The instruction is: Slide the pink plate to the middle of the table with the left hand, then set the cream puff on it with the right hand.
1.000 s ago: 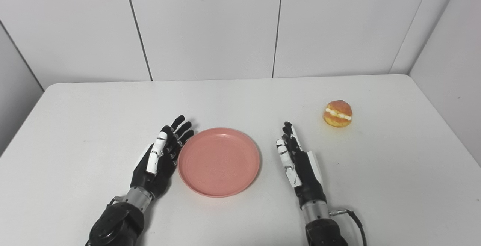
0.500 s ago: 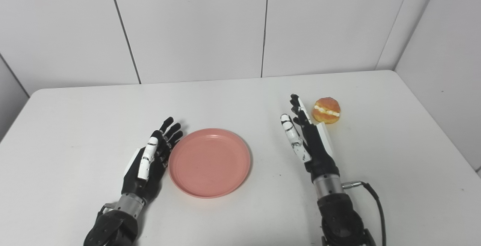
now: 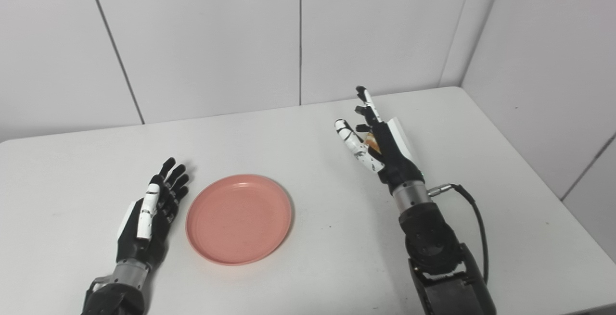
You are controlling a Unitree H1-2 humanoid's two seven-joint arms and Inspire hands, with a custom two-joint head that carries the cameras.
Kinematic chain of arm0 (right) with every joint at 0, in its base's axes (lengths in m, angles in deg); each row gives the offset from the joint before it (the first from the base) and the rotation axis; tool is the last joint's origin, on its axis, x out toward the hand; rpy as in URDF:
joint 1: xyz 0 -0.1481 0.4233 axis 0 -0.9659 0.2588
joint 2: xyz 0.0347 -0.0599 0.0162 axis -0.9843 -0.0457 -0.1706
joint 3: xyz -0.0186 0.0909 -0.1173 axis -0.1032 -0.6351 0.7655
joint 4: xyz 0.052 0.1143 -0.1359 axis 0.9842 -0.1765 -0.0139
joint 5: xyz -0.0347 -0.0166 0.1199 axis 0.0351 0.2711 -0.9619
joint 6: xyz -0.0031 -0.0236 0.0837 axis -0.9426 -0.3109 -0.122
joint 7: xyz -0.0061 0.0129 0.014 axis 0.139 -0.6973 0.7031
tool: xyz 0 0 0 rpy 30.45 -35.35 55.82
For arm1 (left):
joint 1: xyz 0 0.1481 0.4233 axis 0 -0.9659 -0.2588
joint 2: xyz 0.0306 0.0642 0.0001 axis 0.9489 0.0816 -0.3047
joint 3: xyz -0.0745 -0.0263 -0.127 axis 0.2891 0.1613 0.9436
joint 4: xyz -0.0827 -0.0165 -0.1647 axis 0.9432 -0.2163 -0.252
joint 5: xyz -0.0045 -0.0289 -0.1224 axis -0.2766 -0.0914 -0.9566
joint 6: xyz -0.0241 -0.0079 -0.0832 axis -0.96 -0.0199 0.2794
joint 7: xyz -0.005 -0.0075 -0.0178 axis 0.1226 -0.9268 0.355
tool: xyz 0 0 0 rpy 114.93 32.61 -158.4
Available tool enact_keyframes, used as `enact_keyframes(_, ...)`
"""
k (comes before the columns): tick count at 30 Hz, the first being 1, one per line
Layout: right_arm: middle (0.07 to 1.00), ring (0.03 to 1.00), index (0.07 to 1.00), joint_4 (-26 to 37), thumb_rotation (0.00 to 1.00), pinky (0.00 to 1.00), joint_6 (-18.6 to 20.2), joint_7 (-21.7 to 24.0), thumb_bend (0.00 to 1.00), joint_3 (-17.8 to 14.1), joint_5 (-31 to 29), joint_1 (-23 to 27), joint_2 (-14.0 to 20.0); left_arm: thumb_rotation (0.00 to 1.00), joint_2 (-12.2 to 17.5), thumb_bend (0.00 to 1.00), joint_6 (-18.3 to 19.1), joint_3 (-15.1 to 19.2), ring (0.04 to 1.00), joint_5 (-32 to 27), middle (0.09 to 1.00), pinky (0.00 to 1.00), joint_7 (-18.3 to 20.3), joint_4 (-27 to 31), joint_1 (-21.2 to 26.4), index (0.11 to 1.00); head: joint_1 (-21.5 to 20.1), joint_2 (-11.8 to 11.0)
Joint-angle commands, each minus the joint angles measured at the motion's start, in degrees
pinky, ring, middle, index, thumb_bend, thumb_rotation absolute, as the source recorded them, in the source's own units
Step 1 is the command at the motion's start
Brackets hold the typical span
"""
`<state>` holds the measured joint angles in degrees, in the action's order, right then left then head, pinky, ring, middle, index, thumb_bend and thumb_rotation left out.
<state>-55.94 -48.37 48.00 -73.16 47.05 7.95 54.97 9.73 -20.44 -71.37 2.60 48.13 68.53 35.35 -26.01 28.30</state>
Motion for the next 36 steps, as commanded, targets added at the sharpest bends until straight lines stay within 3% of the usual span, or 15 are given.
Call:
enact_keyframes(1, 0.99, 0.911, 1.0, 1.12, 0.87, 0.69, -0.24, -0.28, 0.52, 0.1, 2.86, 2.97, 2.34, 1.0, 1.2, 0.39, -0.55, 0.99, 0.962, -1.16, 0.96, 0.99, 1.0, -5.69, -4.15, 0.945, -0.2, -0.12)
enact_keyframes(5, 0.998, 0.906, 1.0, -0.31, 0.88, 0.65, -0.3, -0.16, 0.56, 0.51, 6.43, 4.41, 4.86, 1.0, 1.59, 0.38, -0.79, 1.61, 0.973, -1.97, 0.97, 1.0, 1.88, -7.03, -3.8, 0.957, -1.24, -0.96)
enact_keyframes(8, 0.993, 0.915, 1.0, -1.11, 0.88, 0.7, 1.03, -0.08, 0.6, 0.55, 8.43, 5.21, 5.87, 1.0, 1.68, 0.37, -0.48, 1.83, 0.972, -2.13, 0.969, 1.0, 1.94, -7.27, -3.69, 0.957, -1.46, -1.43)
enact_keyframes(10, 0.999, 0.854, 1.0, -2.09, 0.83, 0.72, 1.38, -0.33, 0.65, 0.53, 10.21, 5.69, 6.65, 1.0, 1.77, 0.35, -0.42, 1.91, 0.978, -2.19, 0.976, 1.0, 2.12, -7.37, -3.73, 0.966, -1.51, -1.41)
enact_keyframes(12, 1.0, 0.895, 0.997, -3.18, 0.75, 0.76, 1.75, -0.47, 0.69, 0.53, 11.91, 6.21, 7.3, 1.0, 1.94, 0.35, -0.46, 1.9, 0.981, -2.33, 0.979, 1.0, 2.44, -7.51, -3.79, 0.971, -1.64, -1.34)
enact_keyframes(17, 0.998, 0.908, 0.991, -4.55, 0.64, 0.7, 4.76, 0.15, 0.78, 1.66, 17.18, 7.35, 8.5, 1.0, 2.02, 0.35, -0.08, 2.13, 0.984, -2.99, 0.983, 1.0, 2.71, -7.46, -3.89, 0.973, -1.84, -1.13)
enact_keyframes(25, 1.0, 0.911, 0.976, -7.71, 0.52, 0.68, 6.29, 1.45, 0.83, 3.65, 21.75, 8.95, 10.47, 1.0, 2.08, 0.36, 0.08, 2.02, 0.985, -2.8, 0.981, 1.0, 2.75, -6.96, -4.14, 0.971, -1.6, -0.52)
enact_keyframes(36, 1.0, 0.93, 0.982, -13.45, 0.49, 0.69, 8.01, 3.23, 0.88, 4.27, 23.32, 11.35, 11.88, 1.0, 1.99, 0.37, 0.75, 1.66, 0.97, -2.58, 0.969, 1.0, 2.68, -5.68, -4.47, 0.961, -1.32, 0.12)
